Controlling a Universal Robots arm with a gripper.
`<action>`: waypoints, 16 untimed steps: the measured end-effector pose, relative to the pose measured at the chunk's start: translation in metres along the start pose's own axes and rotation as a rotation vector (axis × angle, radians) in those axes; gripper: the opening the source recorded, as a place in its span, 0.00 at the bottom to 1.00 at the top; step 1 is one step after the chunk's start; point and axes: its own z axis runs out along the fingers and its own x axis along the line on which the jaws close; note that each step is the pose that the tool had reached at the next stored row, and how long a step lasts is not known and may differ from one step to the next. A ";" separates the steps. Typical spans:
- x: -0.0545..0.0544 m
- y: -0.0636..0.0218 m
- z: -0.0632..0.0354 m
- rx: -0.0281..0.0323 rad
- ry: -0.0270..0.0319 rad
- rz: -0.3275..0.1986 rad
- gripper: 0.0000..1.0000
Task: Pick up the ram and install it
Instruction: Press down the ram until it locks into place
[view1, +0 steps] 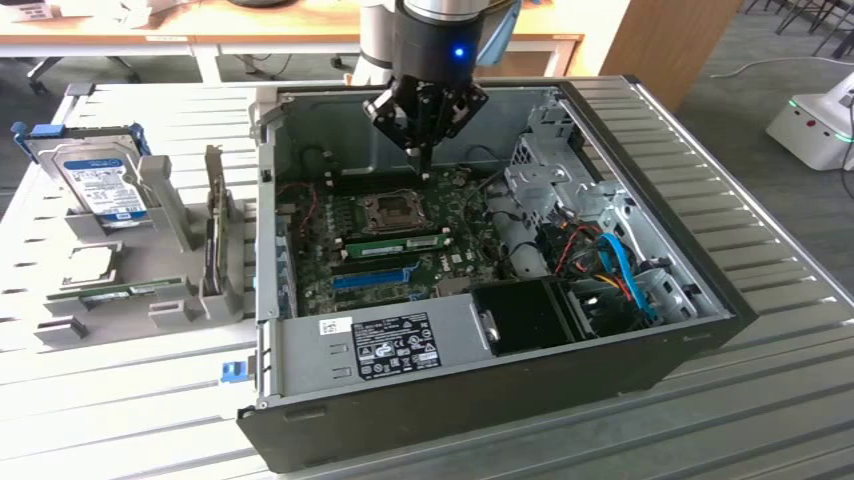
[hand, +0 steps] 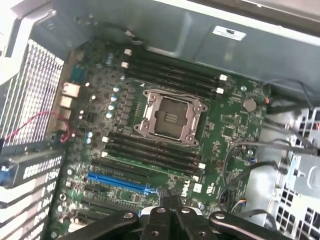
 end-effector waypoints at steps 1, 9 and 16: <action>0.000 0.0000 0.0002 0.0001 -0.0005 0.016 0.11; 0.001 0.0001 0.0012 0.0014 -0.0047 0.143 0.11; 0.002 0.0003 0.0022 0.0024 -0.0081 0.245 0.11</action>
